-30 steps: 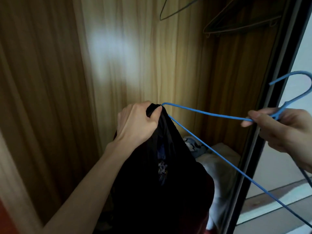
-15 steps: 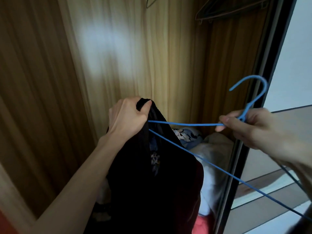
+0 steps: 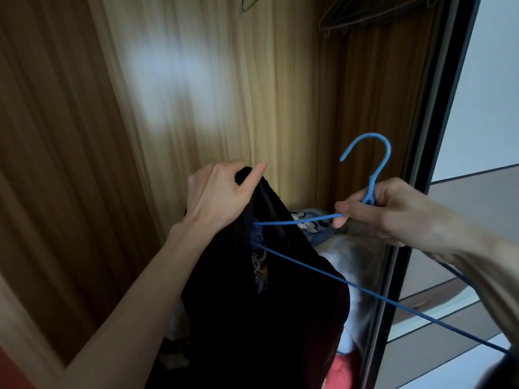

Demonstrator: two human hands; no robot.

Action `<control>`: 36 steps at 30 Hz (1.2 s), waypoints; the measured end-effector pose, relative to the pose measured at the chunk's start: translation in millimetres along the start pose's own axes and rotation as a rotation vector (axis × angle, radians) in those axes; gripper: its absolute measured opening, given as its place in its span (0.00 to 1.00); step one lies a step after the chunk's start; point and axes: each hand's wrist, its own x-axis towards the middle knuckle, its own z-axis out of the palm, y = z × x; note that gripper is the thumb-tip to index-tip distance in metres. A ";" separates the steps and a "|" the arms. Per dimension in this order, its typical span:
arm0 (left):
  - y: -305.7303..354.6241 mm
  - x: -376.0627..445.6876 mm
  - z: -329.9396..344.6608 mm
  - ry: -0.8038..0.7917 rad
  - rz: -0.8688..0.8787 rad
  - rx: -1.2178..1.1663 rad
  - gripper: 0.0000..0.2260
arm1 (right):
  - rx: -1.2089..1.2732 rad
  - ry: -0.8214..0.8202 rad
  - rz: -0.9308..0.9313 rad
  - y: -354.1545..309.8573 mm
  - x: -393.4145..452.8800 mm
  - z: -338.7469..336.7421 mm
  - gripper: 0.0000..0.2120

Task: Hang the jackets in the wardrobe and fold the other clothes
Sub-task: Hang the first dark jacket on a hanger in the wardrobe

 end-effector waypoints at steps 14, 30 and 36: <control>35.4 -24.4 30.8 -0.133 0.188 0.057 0.22 | 0.018 0.084 0.030 30.7 11.9 59.2 0.16; 23.6 -55.7 38.4 -0.177 0.454 0.150 0.15 | 0.309 0.438 -0.027 67.1 -6.3 64.1 0.17; 3.0 -62.3 51.4 -0.249 0.463 0.203 0.17 | 0.346 0.461 -0.066 76.9 -4.7 75.1 0.20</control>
